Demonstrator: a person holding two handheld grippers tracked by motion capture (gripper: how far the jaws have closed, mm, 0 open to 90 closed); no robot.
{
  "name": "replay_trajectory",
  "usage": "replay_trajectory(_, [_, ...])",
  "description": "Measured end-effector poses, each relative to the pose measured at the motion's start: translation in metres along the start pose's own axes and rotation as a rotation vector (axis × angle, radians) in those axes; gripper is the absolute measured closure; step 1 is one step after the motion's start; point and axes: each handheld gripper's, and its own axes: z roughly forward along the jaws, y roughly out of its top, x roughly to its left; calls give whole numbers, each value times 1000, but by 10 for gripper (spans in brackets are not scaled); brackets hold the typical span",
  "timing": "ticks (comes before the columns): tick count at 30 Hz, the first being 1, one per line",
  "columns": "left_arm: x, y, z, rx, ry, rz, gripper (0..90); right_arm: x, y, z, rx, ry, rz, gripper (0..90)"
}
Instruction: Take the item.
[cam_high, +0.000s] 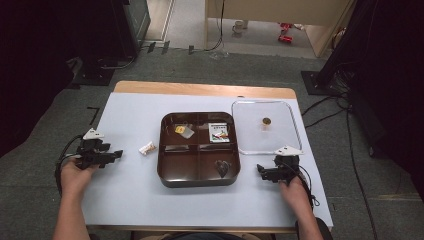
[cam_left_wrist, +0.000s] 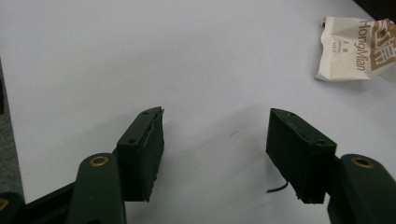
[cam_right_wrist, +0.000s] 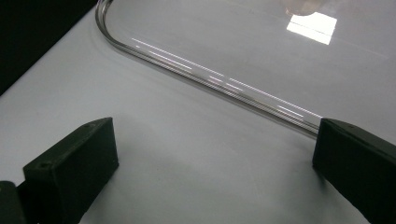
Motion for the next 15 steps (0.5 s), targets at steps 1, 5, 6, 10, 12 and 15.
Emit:
replay_trajectory(1, [-2,-1,1,-5,0,18,327,0,0,0,2,0,0,0])
replay_trajectory(5, [-8,-5,4,-18,10,61,227,0,0,0,1,0,-1,0])
replay_trajectory(6, [-7,-5,4,-21,5,51,222,0,0,0,1,0,-1,0])
replay_trajectory(10, [-10,-8,6,-53,7,28,164,0,0,0,1,0,-1,0])
replay_trajectory(12, [-12,-9,6,-54,18,45,155,0,0,0,1,0,0,0])
replay_trajectory(15, [-13,-10,7,-55,27,49,153,0,0,0,2,0,0,0])
